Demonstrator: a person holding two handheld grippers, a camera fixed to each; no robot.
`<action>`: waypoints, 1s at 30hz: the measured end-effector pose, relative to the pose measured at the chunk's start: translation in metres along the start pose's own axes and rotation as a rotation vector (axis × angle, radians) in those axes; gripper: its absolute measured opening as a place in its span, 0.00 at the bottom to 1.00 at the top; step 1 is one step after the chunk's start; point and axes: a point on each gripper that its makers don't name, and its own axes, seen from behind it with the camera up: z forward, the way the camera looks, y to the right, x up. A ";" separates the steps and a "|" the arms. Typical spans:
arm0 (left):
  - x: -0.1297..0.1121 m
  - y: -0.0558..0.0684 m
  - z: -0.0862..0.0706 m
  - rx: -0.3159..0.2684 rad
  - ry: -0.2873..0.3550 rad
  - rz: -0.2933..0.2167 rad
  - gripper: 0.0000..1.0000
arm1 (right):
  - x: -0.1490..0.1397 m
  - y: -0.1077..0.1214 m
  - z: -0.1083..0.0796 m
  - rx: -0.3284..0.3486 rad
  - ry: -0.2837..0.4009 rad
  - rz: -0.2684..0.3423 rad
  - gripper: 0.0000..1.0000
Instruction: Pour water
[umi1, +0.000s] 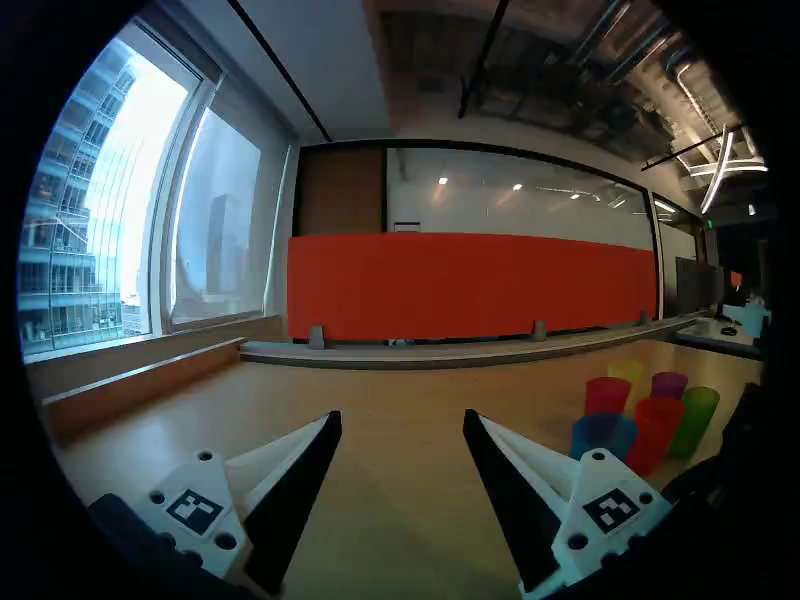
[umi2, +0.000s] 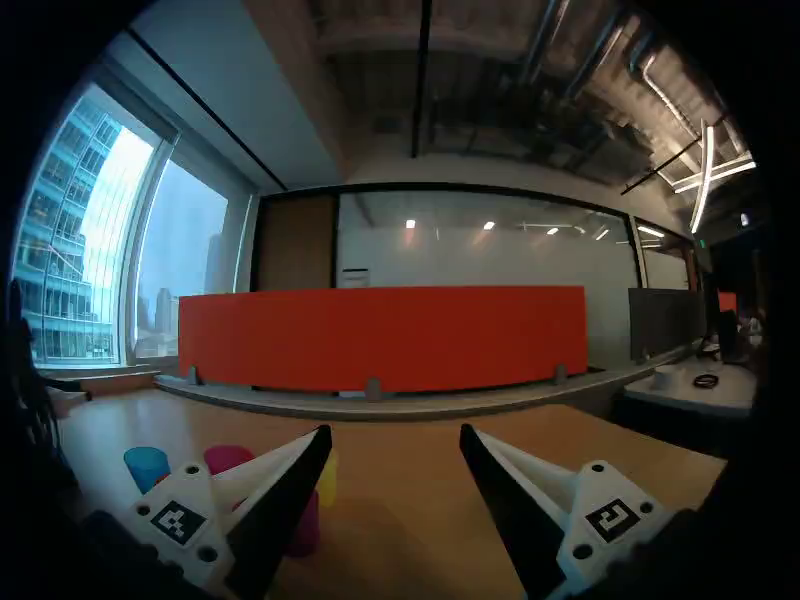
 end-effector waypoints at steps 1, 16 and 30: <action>0.000 0.000 0.000 0.000 0.000 0.000 0.90 | -0.002 0.002 0.000 -0.003 -0.001 0.000 0.99; 0.001 0.000 0.000 0.000 0.000 0.000 0.90 | -0.022 0.014 -0.001 -0.012 -0.016 -0.005 0.99; 0.001 0.000 0.000 0.000 0.000 0.000 0.90 | -0.034 0.014 0.001 -0.013 -0.042 -0.019 0.99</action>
